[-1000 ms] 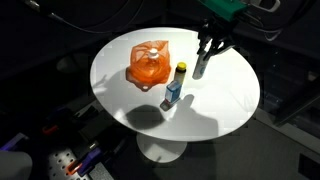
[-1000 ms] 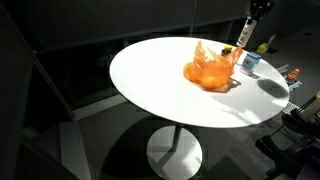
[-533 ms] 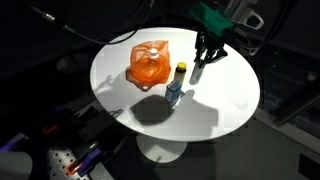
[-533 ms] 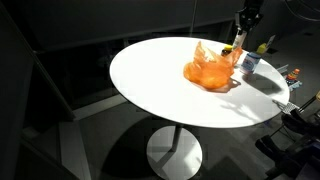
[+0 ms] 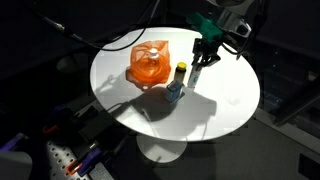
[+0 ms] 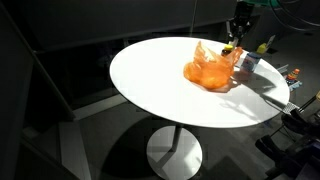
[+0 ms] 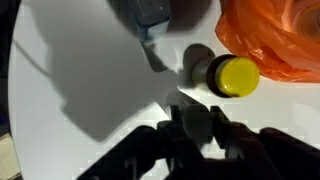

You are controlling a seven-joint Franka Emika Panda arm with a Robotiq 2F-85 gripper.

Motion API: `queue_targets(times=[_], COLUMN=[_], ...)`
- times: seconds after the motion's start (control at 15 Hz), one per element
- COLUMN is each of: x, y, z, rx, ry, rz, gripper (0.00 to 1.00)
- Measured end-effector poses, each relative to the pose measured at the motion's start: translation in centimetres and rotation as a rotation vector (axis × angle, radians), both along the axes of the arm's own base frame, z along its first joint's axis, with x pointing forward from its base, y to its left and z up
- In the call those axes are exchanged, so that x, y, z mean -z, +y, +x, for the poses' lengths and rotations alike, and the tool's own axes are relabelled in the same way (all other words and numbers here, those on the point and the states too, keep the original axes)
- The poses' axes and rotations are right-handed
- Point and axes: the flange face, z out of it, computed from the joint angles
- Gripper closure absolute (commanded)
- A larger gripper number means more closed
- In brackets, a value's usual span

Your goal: Remove one bottle from the plastic

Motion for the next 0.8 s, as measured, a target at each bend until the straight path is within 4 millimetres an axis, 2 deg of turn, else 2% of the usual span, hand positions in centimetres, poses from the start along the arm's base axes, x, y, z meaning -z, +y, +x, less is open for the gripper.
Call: queue_targets(times=[0.67,0.73,0.8], x=[0.58,0.60,0.62], y=[0.17,0.17,0.16], z=[1.04,1.08,1.14], rx=[0.071,0.074,0.076], ry=[0.034,0.037,0.039], rz=[-0.014,-0.015,-0.015], gripper=[0.89,0.87,0.77])
